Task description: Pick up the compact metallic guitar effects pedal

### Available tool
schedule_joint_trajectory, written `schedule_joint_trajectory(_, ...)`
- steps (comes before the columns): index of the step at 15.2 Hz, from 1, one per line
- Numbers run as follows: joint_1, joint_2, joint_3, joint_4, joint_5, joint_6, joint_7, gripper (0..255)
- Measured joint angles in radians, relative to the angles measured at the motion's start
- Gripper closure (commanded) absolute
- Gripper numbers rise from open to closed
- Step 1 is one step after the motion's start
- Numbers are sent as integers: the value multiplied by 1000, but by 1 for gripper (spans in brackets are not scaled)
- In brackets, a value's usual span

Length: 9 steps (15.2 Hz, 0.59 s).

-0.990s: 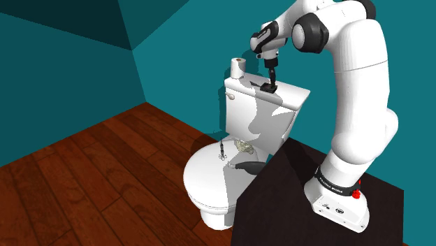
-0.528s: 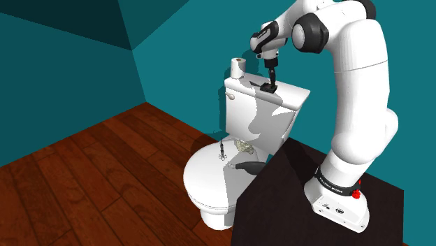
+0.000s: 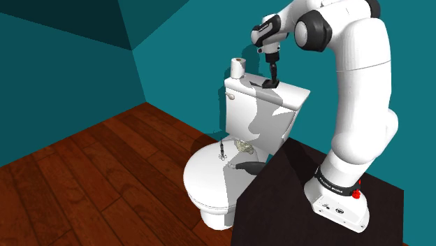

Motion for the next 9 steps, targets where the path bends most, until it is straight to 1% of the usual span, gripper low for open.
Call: schedule_joint_trajectory(9,2,-30,-9,74,-14,-100,-5,255)
